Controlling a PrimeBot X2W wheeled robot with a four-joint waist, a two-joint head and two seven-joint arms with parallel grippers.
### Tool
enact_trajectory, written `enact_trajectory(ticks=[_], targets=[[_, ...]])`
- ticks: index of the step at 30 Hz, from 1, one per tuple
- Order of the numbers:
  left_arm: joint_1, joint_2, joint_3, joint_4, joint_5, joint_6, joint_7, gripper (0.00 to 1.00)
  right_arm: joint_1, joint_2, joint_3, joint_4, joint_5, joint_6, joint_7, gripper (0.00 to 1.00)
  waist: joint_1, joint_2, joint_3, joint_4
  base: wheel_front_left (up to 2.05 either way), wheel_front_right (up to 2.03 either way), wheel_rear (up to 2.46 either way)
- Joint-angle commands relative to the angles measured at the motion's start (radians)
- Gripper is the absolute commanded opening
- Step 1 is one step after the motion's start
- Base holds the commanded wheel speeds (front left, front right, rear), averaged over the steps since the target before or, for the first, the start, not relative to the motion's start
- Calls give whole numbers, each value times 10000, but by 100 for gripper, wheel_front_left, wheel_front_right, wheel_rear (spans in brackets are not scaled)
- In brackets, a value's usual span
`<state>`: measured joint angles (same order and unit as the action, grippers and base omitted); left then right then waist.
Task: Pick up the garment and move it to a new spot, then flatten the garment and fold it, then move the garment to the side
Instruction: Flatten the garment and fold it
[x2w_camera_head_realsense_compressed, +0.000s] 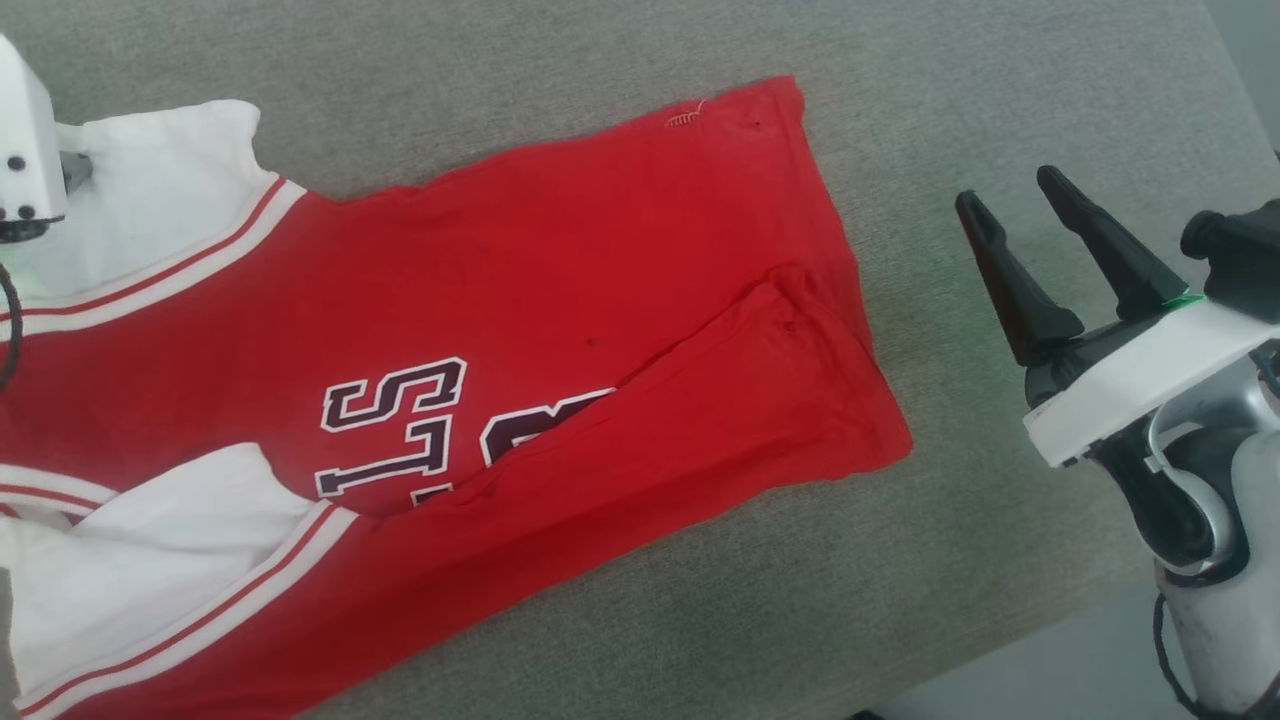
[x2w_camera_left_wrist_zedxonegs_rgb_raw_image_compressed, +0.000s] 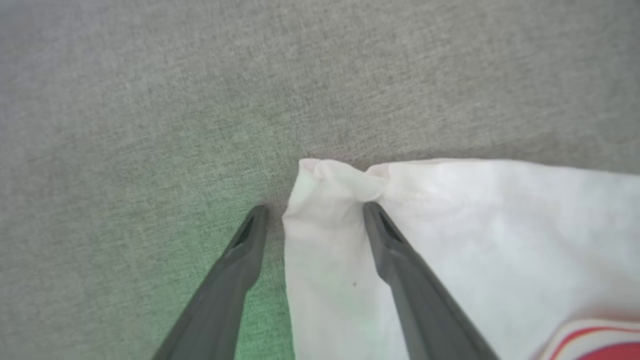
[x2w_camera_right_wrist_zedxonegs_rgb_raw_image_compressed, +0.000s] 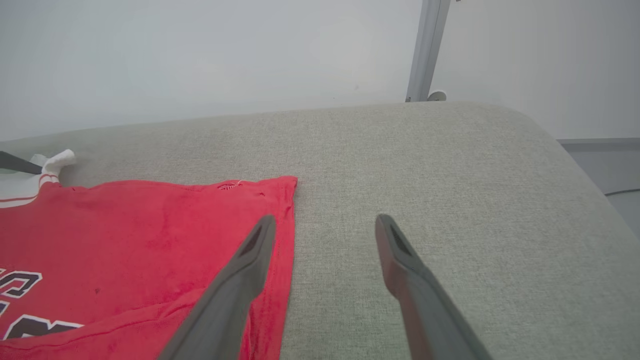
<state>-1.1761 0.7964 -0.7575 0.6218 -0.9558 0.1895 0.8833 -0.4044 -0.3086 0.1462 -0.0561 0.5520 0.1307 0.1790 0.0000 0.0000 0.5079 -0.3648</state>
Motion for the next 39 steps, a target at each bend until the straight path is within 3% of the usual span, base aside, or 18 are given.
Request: enact_trajectory(ticks=[1, 12, 20, 29, 30, 31, 39], targets=[[552, -229, -323, 295, -183, -21, 442, 0, -162, -14, 26, -7, 113, -1, 85, 100, 0, 0, 52, 54, 0, 0, 0], [-316, -1060, -222, 676, -28, -470, -457, 0, -1787, -429, 533, 888, 643, -1, 1209, 100, 0, 0, 373, 748, 0, 0, 0], [-1153, -2069, -389, 1251, 147, -891, -995, 0, -4068, -844, 1679, 3226, 860, -4, 3001, 100, 0, 0, 646, 1542, 0, 0, 0], [-1440, -2638, -481, 1990, 191, -1343, -1539, 0, -5214, -683, 3687, 5782, 1744, -1, 5802, 100, 0, 0, 732, 1981, 0, 0, 0], [-1446, -2699, -496, 2061, 205, -1403, -1618, 0, -5238, -633, 3883, 5936, 1944, 0, 6017, 82, 0, 0, 717, 2035, 0, 0, 0], [-1455, -2762, -469, 2125, 187, -1457, -1749, 0, -5317, -599, 4031, 6024, 2084, 3, 6152, 0, 0, 0, 696, 2088, 0, 0, 0], [-1718, -3035, -423, 2407, 51, -1846, -2006, 0, -5686, -1309, 4256, 6117, 2453, -1, 5729, 0, 0, 0, 251, 2549, 0, 0, 0]])
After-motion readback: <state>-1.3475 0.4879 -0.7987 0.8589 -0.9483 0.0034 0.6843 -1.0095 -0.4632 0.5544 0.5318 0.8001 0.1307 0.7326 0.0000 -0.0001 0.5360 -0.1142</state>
